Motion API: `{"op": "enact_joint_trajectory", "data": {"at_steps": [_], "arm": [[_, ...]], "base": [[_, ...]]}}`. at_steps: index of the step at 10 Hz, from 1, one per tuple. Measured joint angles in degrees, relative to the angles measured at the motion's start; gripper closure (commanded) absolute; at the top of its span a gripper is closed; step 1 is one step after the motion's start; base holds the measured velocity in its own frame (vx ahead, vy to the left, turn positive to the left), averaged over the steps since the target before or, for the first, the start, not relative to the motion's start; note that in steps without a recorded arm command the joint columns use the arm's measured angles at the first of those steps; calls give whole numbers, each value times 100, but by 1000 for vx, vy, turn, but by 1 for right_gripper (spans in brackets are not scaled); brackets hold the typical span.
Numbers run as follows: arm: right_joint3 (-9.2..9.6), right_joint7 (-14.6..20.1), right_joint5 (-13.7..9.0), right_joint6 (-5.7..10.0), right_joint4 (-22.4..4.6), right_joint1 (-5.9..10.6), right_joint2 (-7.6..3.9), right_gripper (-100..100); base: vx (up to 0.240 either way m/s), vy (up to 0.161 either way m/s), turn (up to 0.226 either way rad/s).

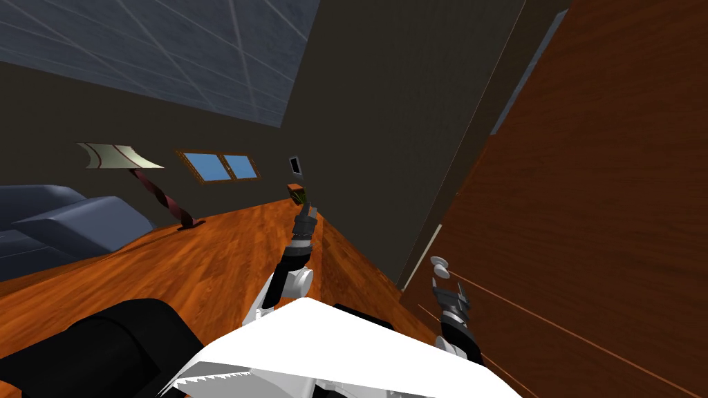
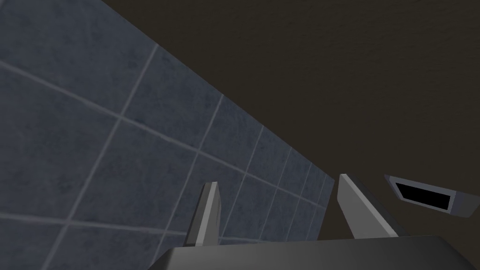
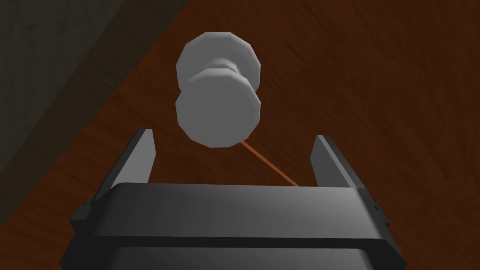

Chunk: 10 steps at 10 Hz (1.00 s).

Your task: Pull the door open

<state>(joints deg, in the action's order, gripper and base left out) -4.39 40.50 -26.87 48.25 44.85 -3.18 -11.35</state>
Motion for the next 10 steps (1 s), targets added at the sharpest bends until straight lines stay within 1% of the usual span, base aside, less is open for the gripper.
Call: {"op": "enact_joint_trajectory", "data": {"at_steps": [5, 8, 10], "arm": [[161, 770, -396, -17, 80, 44, 97, -100], [222, 1161, -558, -55, 180, 26, 142, -100], [285, 1463, -719, -81, 260, 17, 180, -100]], "base": [[-65, -10, 42], [-45, -3, 32], [-68, -5, 37]]}}
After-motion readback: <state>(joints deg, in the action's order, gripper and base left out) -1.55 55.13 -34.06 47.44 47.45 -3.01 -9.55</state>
